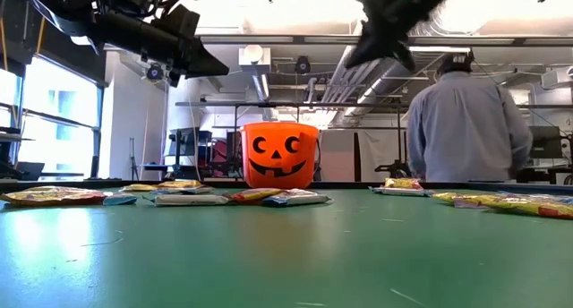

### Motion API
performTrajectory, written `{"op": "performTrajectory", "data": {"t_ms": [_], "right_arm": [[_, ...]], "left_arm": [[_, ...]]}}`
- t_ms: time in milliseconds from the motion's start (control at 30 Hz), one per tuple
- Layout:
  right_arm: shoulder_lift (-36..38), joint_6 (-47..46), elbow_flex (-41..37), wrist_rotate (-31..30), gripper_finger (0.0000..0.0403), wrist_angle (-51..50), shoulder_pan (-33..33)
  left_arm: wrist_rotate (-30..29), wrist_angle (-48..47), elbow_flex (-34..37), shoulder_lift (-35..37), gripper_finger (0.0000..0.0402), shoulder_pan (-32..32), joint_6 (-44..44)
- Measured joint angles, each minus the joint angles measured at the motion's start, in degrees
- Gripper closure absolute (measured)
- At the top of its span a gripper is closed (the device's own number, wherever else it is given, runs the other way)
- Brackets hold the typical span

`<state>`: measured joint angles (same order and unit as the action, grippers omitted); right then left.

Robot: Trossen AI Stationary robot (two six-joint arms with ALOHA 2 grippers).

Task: Sort candy by brand, put in halloween buckets
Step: Put the white chocolate bar into the black bucket

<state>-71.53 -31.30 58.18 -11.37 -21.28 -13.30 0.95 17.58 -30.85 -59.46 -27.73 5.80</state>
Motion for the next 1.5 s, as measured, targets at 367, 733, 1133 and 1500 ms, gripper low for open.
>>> {"op": "performTrajectory", "data": {"t_ms": [367, 733, 1133, 1500], "right_arm": [[-0.6, -2.1, -11.9, 5.5, 0.0387, 0.8, -6.3], [-18.8, 11.7, -5.6, 7.5, 0.0233, -0.7, -15.5], [-29.0, 20.5, -0.8, 11.1, 0.0187, -5.5, -19.4], [-30.3, 23.9, -0.8, 10.8, 0.0244, -6.9, -19.2]], "left_arm": [[-0.1, -5.7, 0.0, 0.0, 0.0397, 0.0, 3.5], [2.9, -5.9, 0.0, 0.0, 0.0397, 0.0, 3.1], [3.0, -6.3, 0.0, 0.0, 0.0397, 0.0, 3.1], [2.5, -7.5, 0.0, 0.0, 0.0397, 0.0, 3.0]]}}
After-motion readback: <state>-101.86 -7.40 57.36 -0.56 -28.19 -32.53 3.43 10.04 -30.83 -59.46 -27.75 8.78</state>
